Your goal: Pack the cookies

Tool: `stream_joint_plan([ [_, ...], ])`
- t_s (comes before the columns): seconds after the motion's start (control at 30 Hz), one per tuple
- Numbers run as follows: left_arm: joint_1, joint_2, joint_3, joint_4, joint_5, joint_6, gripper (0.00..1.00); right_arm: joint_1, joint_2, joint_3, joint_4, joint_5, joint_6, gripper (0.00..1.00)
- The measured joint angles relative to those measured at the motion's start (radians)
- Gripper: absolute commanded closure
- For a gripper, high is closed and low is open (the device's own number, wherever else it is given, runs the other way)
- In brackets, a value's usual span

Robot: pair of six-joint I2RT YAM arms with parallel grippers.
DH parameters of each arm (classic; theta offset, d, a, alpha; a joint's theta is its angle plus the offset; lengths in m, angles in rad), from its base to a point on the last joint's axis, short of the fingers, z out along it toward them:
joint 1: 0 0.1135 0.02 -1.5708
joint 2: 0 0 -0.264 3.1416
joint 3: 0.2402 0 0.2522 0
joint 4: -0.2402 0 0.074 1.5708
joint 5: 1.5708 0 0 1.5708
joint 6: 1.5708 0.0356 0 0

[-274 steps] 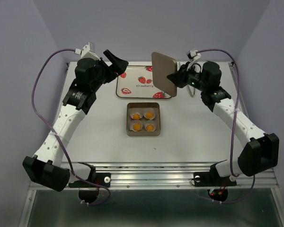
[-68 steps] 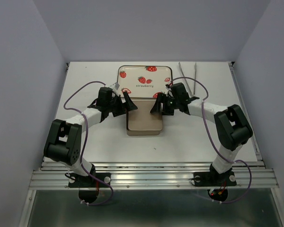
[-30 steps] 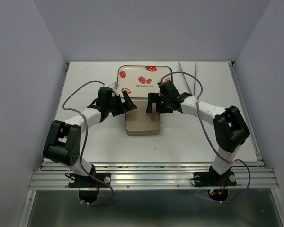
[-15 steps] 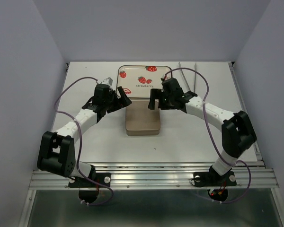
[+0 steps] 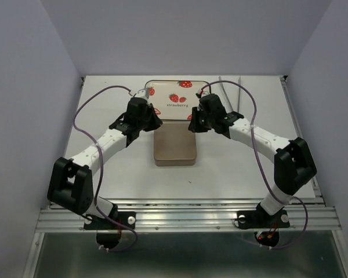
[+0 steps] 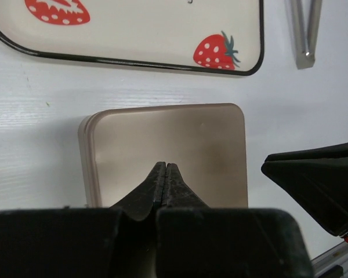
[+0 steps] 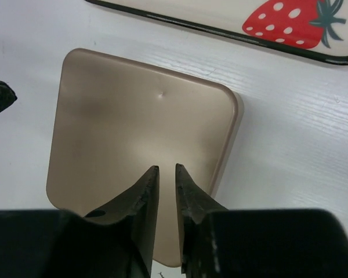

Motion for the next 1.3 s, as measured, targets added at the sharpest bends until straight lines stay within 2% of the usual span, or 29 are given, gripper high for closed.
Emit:
stream_joint_plan([
  [0.33, -0.015, 0.129, 0.008, -0.039, -0.047, -0.007, 1.00, 0.000, 0.157, 0.019, 0.021, -0.034, -0.010, 0.83],
  [0.5, -0.015, 0.194, 0.008, -0.047, -0.067, -0.018, 1.00, 0.000, 0.163, 0.025, 0.026, -0.039, -0.010, 0.84],
  [0.9, -0.014, 0.217, 0.032, -0.037, -0.099, -0.029, 0.99, 0.000, 0.168, 0.026, 0.035, -0.037, -0.002, 0.84],
  [0.97, -0.014, 0.212, 0.033, -0.048, -0.104, -0.022, 0.89, 0.000, 0.167, 0.028, 0.034, -0.036, -0.008, 0.77],
  [1.0, -0.014, 0.205, 0.036, -0.060, -0.107, -0.016, 0.70, 0.000, 0.167, 0.032, 0.032, -0.034, -0.011, 0.76],
  [1.03, -0.014, 0.200, 0.040, -0.067, -0.109, -0.012, 0.59, 0.000, 0.166, 0.035, 0.032, -0.029, -0.016, 0.72],
  [1.07, -0.014, 0.186, 0.053, -0.079, -0.115, -0.003, 0.47, 0.000, 0.163, 0.035, 0.033, -0.023, -0.016, 0.63],
  [1.1, -0.014, 0.174, 0.063, -0.086, -0.123, -0.001, 0.15, 0.000, 0.153, 0.036, 0.031, -0.005, -0.019, 0.55],
  [1.13, -0.015, 0.157, 0.075, -0.092, -0.134, 0.009, 0.01, 0.000, 0.137, 0.036, 0.028, 0.024, -0.019, 0.44],
  [1.2, -0.015, 0.097, 0.106, -0.104, -0.173, 0.021, 0.01, 0.000, 0.092, 0.036, 0.024, 0.085, -0.021, 0.24],
  [1.23, -0.015, 0.064, 0.121, -0.111, -0.199, 0.021, 0.01, 0.000, 0.061, 0.036, 0.023, 0.129, -0.024, 0.00],
  [1.3, -0.014, -0.007, 0.154, -0.121, -0.253, 0.023, 0.01, -0.003, -0.012, 0.035, 0.023, 0.202, -0.030, 0.00],
])
